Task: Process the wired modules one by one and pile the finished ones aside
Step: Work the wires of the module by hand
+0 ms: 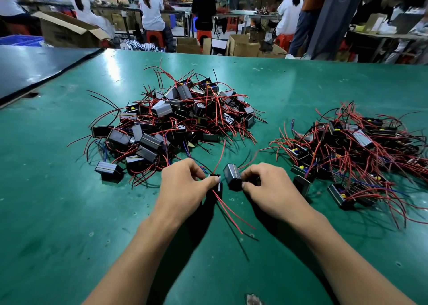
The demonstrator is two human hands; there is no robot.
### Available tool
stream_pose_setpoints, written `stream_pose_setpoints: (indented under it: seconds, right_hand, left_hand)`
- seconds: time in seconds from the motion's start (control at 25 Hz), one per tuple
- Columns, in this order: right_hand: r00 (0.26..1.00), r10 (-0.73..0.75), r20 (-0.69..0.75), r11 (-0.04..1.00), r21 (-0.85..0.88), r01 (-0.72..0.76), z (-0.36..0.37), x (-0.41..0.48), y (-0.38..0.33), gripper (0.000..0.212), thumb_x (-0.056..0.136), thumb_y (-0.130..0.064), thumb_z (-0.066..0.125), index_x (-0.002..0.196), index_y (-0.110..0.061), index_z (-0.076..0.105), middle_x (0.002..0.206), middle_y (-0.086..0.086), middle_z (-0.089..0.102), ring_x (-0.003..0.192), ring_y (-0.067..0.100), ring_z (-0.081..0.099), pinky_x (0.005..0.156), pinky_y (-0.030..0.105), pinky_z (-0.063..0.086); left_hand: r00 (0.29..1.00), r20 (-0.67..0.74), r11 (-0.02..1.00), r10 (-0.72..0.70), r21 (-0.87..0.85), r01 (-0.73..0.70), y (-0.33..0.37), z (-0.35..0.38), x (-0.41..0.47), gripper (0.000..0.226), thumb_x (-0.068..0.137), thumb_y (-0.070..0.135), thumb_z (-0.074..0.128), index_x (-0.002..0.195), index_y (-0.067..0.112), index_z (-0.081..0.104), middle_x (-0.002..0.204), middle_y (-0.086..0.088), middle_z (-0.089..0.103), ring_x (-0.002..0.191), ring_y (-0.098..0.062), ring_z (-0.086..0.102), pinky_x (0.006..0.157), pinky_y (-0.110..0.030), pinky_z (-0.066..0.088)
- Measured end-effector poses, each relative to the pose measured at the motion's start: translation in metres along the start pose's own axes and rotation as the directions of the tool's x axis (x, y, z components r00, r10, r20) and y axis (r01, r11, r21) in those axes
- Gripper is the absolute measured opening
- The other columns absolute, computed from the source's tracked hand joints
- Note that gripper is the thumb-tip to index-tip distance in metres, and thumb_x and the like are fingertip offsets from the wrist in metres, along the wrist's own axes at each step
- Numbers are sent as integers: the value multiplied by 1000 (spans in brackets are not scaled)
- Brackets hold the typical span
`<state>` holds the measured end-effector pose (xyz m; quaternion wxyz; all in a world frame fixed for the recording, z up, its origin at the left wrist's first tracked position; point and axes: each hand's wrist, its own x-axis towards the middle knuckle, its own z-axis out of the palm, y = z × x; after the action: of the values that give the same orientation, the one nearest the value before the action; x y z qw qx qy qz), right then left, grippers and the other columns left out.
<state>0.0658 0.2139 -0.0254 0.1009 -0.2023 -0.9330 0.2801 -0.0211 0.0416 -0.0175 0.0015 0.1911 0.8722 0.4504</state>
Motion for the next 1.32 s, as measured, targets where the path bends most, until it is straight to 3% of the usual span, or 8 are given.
stream_pose_setpoints:
  seconds: [0.12, 0.24, 0.4, 0.56, 0.72, 0.84, 1.0, 1.32]
  right_hand:
    - [998, 2, -55, 995, 99, 3, 0, 1, 1, 5, 90, -23, 65, 93, -27, 66, 88, -7, 71, 86, 18, 65, 84, 39, 53]
    - [991, -76, -110, 983, 156, 93, -2, -1, -3, 8, 91, -19, 65, 95, -27, 66, 83, -11, 71, 81, 12, 66, 83, 38, 53]
    - [937, -272, -221, 953, 72, 293, -9, -6, -9, 11, 92, -20, 63, 100, -26, 66, 89, -8, 71, 88, 20, 65, 88, 48, 49]
    - [900, -406, -158, 902, 91, 422, -11, -11, -15, 13, 91, -13, 67, 101, -22, 67, 94, -9, 71, 89, 12, 67, 83, 37, 53]
    - [939, -288, -189, 898, 288, 333, -18, -12, -19, 9, 88, -14, 74, 90, -23, 74, 86, -9, 71, 77, 7, 65, 72, 21, 50]
    - [973, -158, -168, 843, 490, 221, -23, -12, -18, 9, 87, -16, 75, 87, -25, 75, 80, -6, 73, 73, 19, 68, 70, 29, 53]
    - [954, -128, -270, 771, 577, 267, -17, -15, -25, 16, 88, -8, 74, 96, -22, 73, 83, -4, 74, 66, 21, 71, 72, 35, 59]
    - [948, -171, -270, 756, 581, 302, -3, -20, -33, 5, 89, -19, 74, 87, -23, 74, 78, -6, 75, 70, 15, 73, 74, 33, 59]
  left_hand:
    - [992, -80, 992, 93, -77, -99, 5, 4, -2, 28, 77, 37, 80, 64, 18, 64, 56, 6, 63, 52, -2, 55, 52, -11, 40]
    - [992, -24, 983, 121, -133, -123, 11, 8, -6, 23, 83, 40, 75, 72, 21, 70, 58, 10, 67, 56, 4, 62, 55, -10, 44]
    - [998, 55, 964, -16, -266, 30, 16, 12, -6, 34, 85, 53, 67, 81, 19, 72, 60, 6, 71, 48, -1, 60, 52, -20, 47]
    - [970, 214, 806, -113, -552, 215, 20, 8, -2, 27, 87, 39, 71, 84, 12, 71, 50, 5, 60, 37, -7, 46, 38, -16, 36]
    - [944, 321, 635, -75, -714, 294, 19, 1, 1, 20, 89, 15, 69, 107, 6, 66, 70, -3, 70, 49, -10, 56, 47, -20, 48]
    - [940, 338, 540, -44, -783, 307, 19, 1, 3, 17, 92, 9, 64, 109, 6, 63, 80, -10, 72, 59, -19, 66, 56, -25, 56]
    - [936, 350, 402, -34, -852, 334, 18, 5, 3, 17, 95, 2, 56, 110, 3, 62, 92, -20, 72, 72, -32, 71, 62, -29, 59]
    - [985, 139, 588, -106, -789, 175, 22, 7, 2, 17, 88, -1, 65, 97, 14, 69, 70, -2, 72, 59, -14, 66, 57, -28, 59]
